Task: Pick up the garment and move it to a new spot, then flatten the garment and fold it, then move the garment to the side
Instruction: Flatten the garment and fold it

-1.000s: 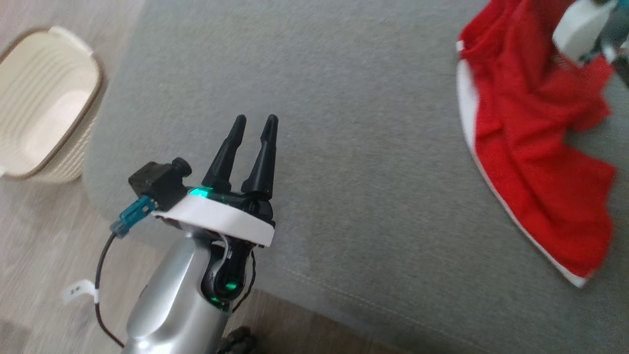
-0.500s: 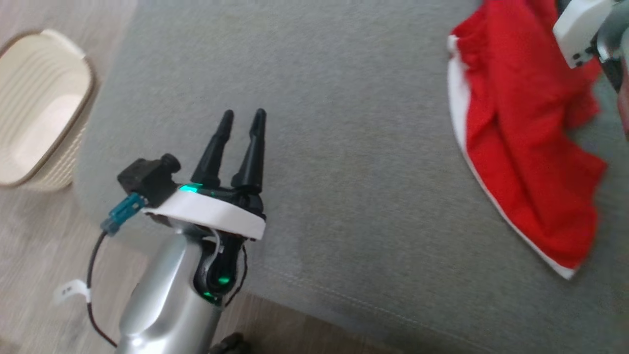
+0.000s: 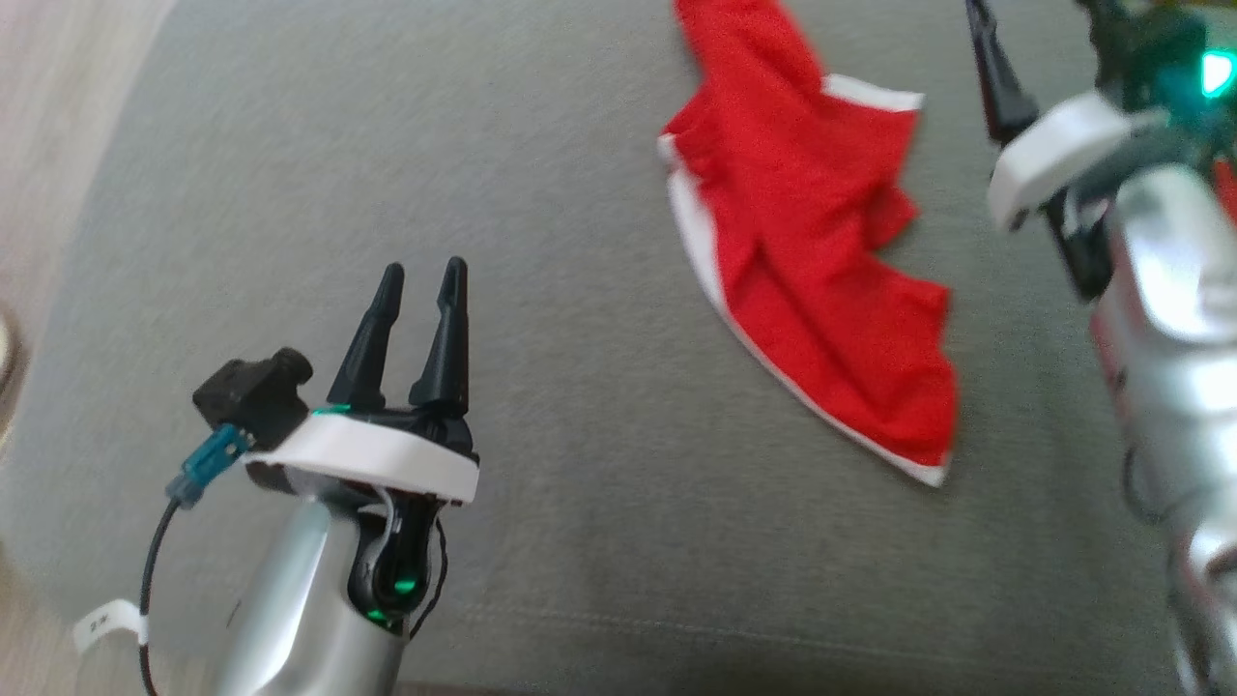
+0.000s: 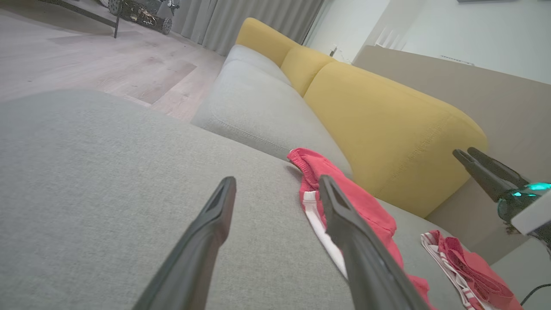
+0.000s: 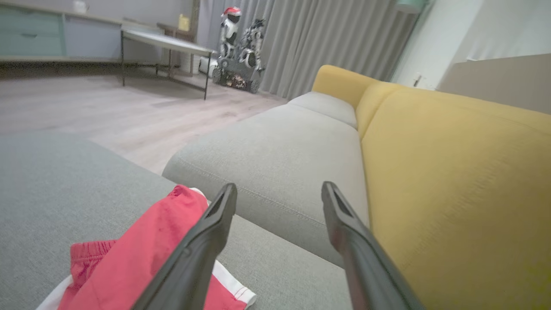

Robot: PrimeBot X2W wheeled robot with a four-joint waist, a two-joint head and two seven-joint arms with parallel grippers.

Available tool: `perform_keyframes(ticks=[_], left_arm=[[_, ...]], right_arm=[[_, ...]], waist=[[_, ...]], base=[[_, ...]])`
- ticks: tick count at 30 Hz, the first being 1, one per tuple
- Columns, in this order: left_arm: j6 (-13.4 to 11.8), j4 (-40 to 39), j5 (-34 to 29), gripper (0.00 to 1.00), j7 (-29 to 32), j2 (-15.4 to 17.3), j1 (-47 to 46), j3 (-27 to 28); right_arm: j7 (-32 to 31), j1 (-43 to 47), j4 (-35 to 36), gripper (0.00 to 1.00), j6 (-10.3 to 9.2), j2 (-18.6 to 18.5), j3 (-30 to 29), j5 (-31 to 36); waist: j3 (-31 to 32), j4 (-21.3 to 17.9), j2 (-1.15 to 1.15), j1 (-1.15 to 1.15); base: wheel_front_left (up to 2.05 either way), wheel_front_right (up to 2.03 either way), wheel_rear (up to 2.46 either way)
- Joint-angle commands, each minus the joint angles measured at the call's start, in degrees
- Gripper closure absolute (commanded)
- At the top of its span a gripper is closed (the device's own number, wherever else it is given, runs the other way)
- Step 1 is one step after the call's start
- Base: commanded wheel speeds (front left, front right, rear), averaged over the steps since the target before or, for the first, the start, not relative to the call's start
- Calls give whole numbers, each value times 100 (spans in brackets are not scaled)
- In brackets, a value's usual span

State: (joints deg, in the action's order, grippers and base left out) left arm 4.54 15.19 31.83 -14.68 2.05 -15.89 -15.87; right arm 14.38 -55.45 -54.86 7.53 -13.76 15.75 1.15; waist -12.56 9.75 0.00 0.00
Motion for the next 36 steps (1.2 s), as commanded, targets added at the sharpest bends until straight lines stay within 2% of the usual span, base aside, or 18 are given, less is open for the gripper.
perform_keyframes(ticks=[1,6,10,11,15,19,22,30,36], left_arm=[[8,-171,-42,0,-32,83,-67,218],[-16,-181,-81,0,-32,83,105,295],[-12,-166,-110,0,-32,83,239,327],[-12,-166,-110,0,-32,83,239,327],[2,-134,-134,0,-32,83,385,385],[23,-73,-176,0,-32,83,492,396],[46,-43,-189,0,-32,83,516,406],[90,30,-176,0,-32,83,447,325],[103,75,-177,0,-32,83,417,290]], right_arm=[[60,289,456,0,-4,124,-80,-159],[61,1516,1718,0,-4,304,-479,-467],[61,2555,2691,0,-4,530,-838,-470],[61,2555,2691,0,-4,530,-838,-470],[62,3550,3489,0,-4,782,-1083,-391],[62,4289,3985,0,-4,969,-1213,-374],[61,4742,4248,0,-4,1028,-1048,-166],[-248,5270,3969,0,-4,970,-369,-168],[-402,5235,3513,0,-4,929,-175,-284]], waist=[[384,-432,0,0],[559,-753,0,0],[650,-911,0,0],[650,-911,0,0],[695,-1014,0,0],[692,-1059,0,0],[632,-1040,0,0],[532,-889,0,0],[476,-776,0,0]], base=[[0,0,0],[0,0,0],[0,0,0],[0,0,0],[0,0,0],[0,0,0],[0,0,0],[0,0,0],[0,0,0]])
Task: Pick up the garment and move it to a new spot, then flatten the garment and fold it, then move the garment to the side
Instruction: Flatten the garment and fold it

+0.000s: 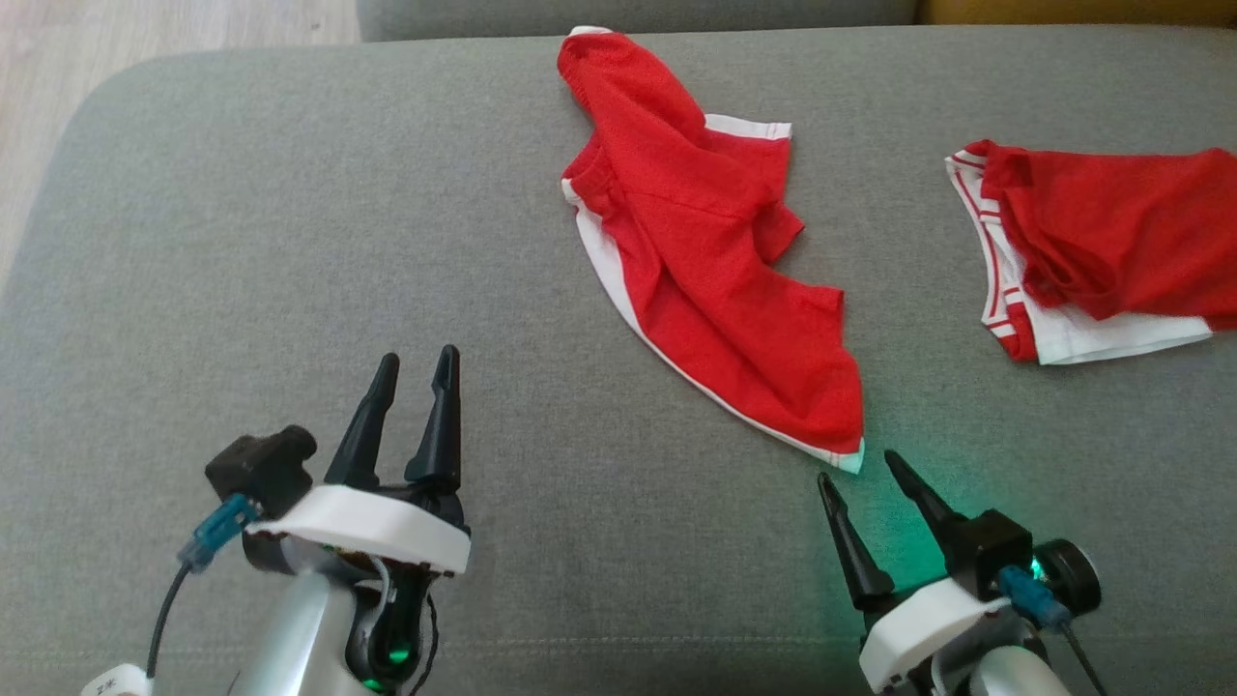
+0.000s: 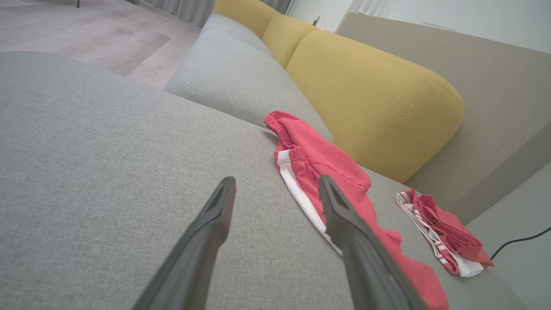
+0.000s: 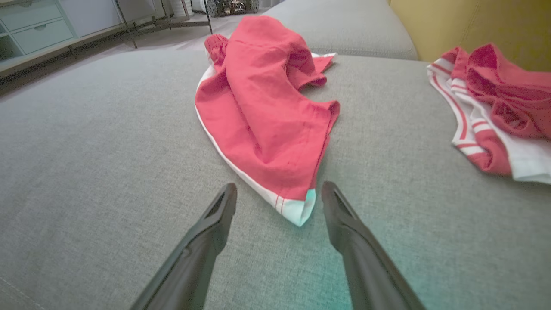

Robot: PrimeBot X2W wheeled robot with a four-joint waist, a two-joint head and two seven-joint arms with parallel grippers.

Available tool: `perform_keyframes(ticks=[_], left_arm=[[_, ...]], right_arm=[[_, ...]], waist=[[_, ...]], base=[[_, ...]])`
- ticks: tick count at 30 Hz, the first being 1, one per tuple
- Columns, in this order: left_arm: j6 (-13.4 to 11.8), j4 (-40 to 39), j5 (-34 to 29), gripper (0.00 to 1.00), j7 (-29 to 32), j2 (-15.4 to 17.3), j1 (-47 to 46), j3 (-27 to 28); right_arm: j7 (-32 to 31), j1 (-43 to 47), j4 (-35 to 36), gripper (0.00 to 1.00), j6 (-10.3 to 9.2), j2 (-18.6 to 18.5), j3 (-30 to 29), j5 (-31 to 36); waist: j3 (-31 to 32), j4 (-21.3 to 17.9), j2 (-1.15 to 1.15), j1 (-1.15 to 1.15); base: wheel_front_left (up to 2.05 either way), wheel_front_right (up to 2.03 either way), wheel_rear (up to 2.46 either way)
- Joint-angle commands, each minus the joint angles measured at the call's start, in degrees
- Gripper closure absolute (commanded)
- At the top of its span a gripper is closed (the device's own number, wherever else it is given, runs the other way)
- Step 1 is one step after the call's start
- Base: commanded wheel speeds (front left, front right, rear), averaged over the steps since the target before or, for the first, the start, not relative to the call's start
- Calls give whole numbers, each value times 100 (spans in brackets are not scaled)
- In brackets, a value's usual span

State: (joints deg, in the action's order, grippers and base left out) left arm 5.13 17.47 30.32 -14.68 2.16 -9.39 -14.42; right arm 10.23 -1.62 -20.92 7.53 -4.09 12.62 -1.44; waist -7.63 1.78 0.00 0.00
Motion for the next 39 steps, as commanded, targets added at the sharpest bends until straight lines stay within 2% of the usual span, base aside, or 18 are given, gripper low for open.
perform_keyframes(ticks=[1,22,23,24,28,33,39], left_arm=[[45,-151,-28,0,-32,72,-240,148],[80,-93,-54,0,-32,72,-437,156],[81,-94,-58,0,-32,72,-437,165],[80,-96,-62,0,-32,72,-434,176],[80,-91,-115,0,-32,72,-420,218],[115,-38,-253,0,-32,72,-497,206],[190,215,-707,0,-32,200,-877,-112]], right_arm=[[1,-176,53,0,-4,-37,138,-44],[-22,-770,-837,2,-4,25,220,-284],[-28,-786,-861,67,-4,27,245,-310],[-22,-805,-872,100,-4,28,279,-311],[15,-868,-852,100,-4,-26,219,-341],[-99,-841,-664,100,-4,-195,-132,-280],[-431,-841,-253,100,-4,-337,-548,-231]], waist=[[-32,38,0,0],[-305,284,0,0],[-305,277,0,0],[-303,266,0,0],[-300,156,0,0],[-332,-83,0,0],[-534,-466,0,0]], base=[[0,0,0],[0,0,0],[0,0,0],[0,0,0],[0,0,0],[0,0,0],[0,0,0]])
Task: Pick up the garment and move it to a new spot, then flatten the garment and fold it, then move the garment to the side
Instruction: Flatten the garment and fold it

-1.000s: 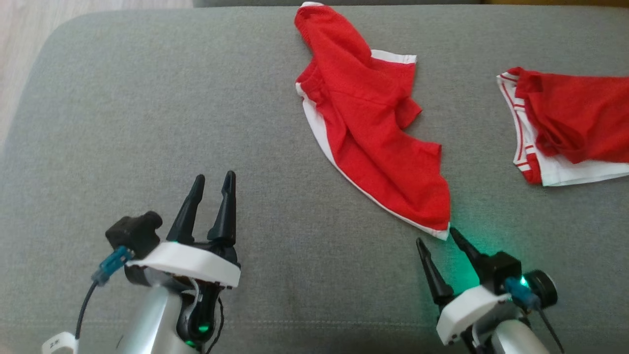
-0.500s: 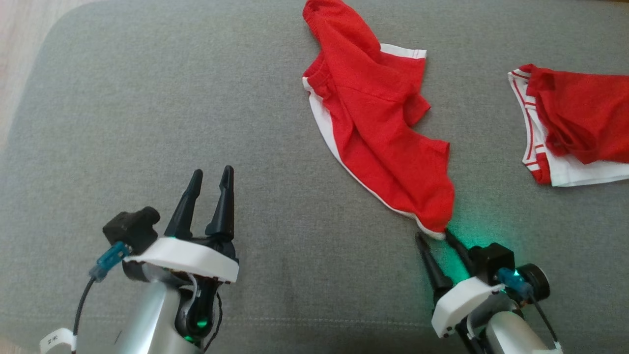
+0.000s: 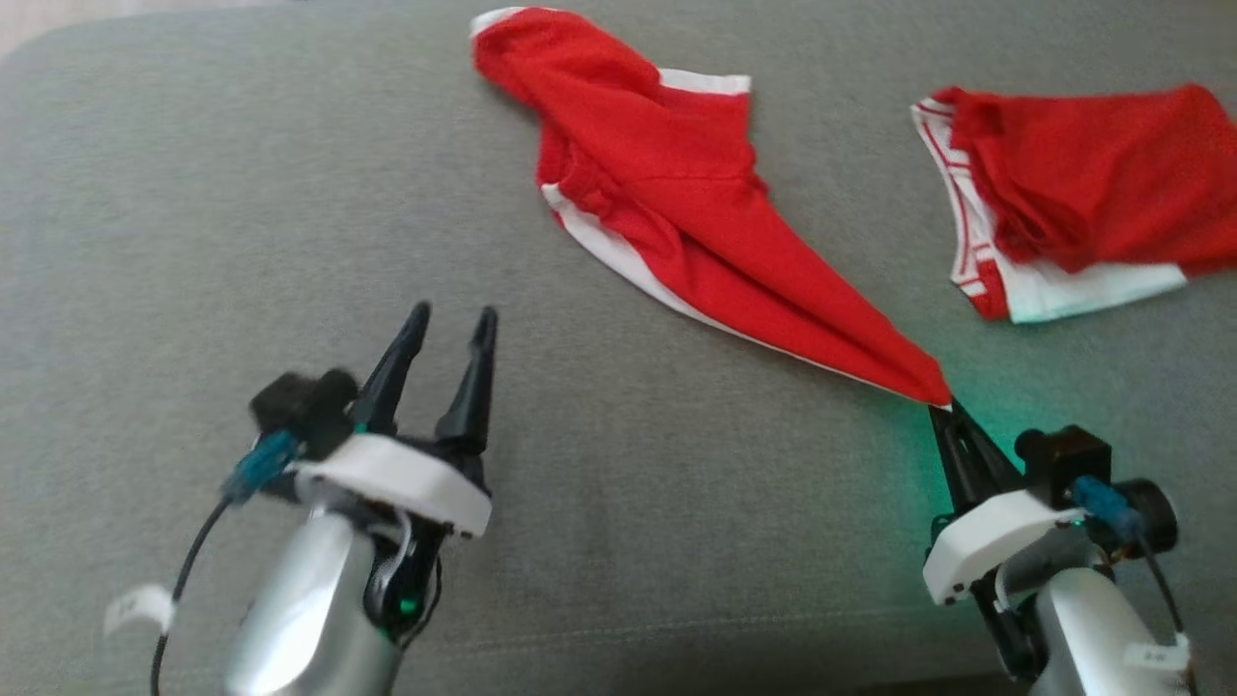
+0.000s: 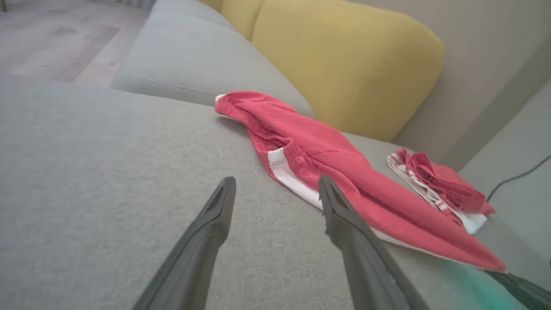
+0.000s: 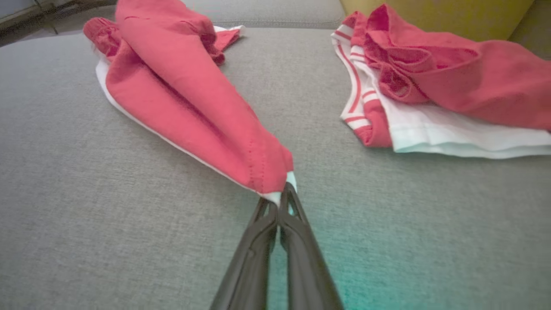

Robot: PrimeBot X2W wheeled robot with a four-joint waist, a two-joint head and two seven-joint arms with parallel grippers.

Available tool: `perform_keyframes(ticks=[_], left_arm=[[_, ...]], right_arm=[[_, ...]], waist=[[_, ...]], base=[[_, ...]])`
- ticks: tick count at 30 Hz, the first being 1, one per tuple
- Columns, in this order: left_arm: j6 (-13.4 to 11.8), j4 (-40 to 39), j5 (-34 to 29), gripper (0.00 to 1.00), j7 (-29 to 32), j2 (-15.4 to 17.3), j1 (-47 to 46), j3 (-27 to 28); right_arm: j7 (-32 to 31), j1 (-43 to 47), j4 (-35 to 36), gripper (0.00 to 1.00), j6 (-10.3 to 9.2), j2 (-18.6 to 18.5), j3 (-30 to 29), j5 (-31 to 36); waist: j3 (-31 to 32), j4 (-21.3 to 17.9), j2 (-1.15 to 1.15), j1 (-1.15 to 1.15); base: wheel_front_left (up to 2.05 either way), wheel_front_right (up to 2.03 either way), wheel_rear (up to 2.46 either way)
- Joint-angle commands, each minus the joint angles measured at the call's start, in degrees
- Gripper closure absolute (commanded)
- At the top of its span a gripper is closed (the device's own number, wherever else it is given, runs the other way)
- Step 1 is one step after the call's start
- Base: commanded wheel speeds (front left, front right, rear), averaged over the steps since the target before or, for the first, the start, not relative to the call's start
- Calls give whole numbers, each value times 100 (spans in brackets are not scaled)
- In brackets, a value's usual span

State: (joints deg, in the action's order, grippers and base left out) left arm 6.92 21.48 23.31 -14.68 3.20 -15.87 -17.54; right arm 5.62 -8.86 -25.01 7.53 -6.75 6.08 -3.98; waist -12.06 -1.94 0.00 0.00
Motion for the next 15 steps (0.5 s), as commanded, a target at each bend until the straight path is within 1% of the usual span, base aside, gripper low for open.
perform_keyframes(ticks=[1,7,15], left_arm=[[22,-104,-75,0,-32,141,-341,91],[52,515,-513,0,118,542,-1240,-660],[56,1378,-628,0,317,1031,-2482,-1545]], right_arm=[[-34,-142,209,100,-4,-90,81,36],[-346,-365,418,100,-4,-93,-21,162],[-367,-608,506,100,-4,11,92,207]], waist=[[-140,-142,0,0],[-485,-400,0,0],[-830,-604,0,0]], base=[[0,0,0],[0,0,0],[0,0,0]])
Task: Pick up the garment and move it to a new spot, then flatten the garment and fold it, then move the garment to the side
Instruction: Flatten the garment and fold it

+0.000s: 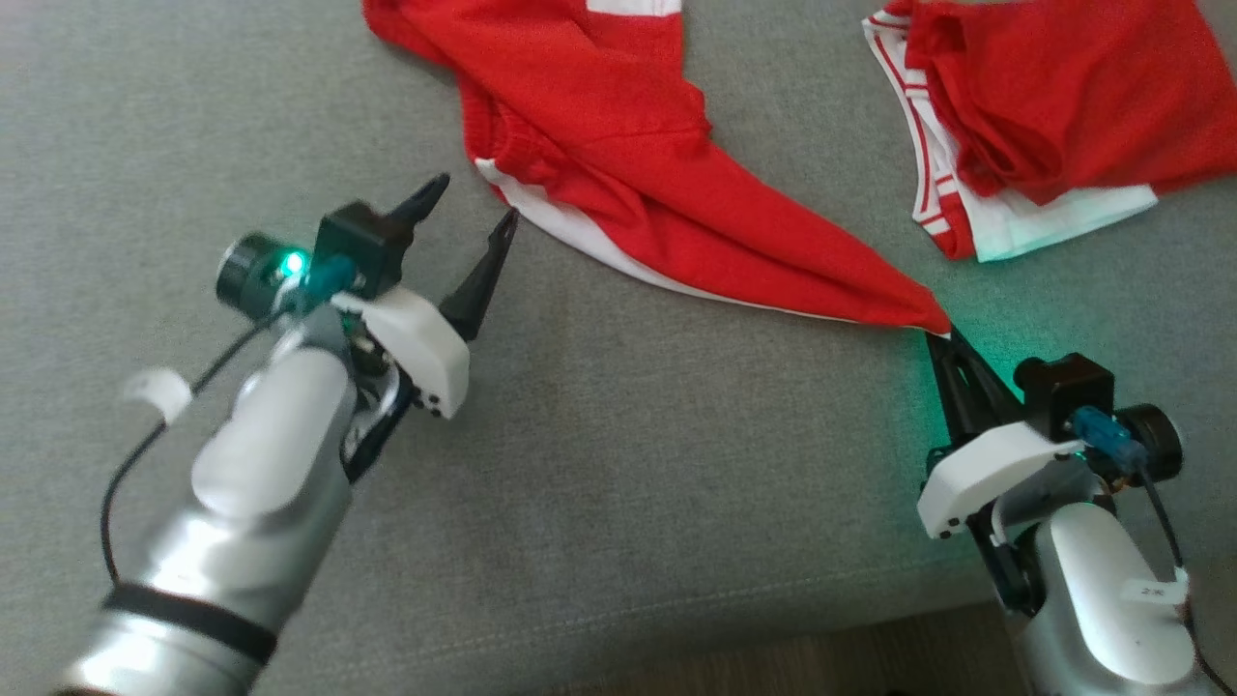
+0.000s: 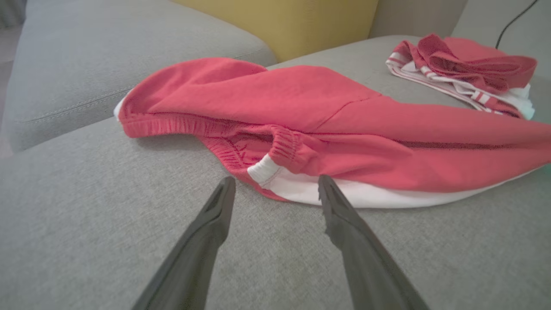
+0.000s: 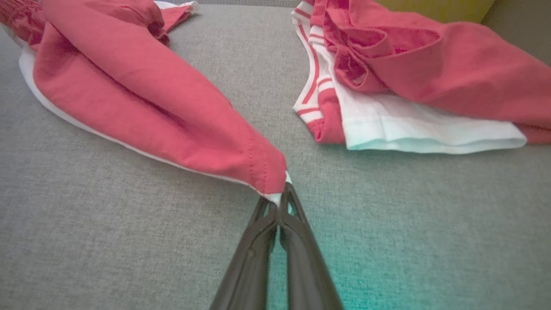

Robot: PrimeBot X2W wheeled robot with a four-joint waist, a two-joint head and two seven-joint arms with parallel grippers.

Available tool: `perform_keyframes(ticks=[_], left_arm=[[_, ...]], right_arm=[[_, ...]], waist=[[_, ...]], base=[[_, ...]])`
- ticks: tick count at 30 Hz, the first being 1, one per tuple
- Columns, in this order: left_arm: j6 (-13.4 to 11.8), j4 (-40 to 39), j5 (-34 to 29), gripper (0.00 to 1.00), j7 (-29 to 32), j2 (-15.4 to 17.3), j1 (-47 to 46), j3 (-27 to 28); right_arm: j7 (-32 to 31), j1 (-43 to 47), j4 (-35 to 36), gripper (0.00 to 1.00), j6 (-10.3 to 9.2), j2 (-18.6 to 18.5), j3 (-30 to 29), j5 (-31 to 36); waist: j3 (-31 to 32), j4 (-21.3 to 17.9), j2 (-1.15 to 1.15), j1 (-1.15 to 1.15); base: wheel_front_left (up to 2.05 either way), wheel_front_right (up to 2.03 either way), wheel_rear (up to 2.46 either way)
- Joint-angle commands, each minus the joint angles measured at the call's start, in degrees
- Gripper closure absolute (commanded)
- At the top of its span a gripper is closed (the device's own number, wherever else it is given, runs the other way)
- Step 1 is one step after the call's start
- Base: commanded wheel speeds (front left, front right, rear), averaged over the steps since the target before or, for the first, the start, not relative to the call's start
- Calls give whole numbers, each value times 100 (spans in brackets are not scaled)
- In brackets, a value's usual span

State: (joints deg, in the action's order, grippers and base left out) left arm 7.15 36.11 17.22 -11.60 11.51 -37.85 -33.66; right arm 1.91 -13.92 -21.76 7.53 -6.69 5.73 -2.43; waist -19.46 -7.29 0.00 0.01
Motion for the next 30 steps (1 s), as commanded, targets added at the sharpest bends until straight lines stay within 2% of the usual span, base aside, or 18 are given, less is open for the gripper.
perform_keyframes(ticks=[1,9,26,27,28,29,30], left_arm=[[33,0,-9,0,4,249,-411,-46],[33,490,351,0,-79,490,-1113,-875],[34,1040,798,0,-315,565,-1701,-1690],[34,1055,844,52,-318,566,-1719,-1738],[34,1065,896,85,-321,563,-1735,-1784],[34,1072,946,100,-324,560,-1751,-1825],[34,1076,991,100,-326,559,-1765,-1866]], right_arm=[[15,-116,177,100,-4,20,131,54],[100,-202,69,100,-4,143,145,72],[225,-313,-152,100,-4,264,162,97],[232,-314,-160,100,-4,269,160,101],[237,-313,-169,100,-4,274,157,105],[243,-309,-178,100,-4,278,152,109],[249,-305,-188,100,-4,281,147,114]], waist=[[-114,-82,0,-1],[-249,-157,0,-1],[-317,-237,0,-1],[-317,-236,0,-1],[-314,-232,0,-1],[-307,-223,0,-1],[-298,-211,0,-1]], base=[[0,0,0],[0,0,0],[0,0,0],[0,0,0],[0,0,0],[0,0,0],[0,0,0]])
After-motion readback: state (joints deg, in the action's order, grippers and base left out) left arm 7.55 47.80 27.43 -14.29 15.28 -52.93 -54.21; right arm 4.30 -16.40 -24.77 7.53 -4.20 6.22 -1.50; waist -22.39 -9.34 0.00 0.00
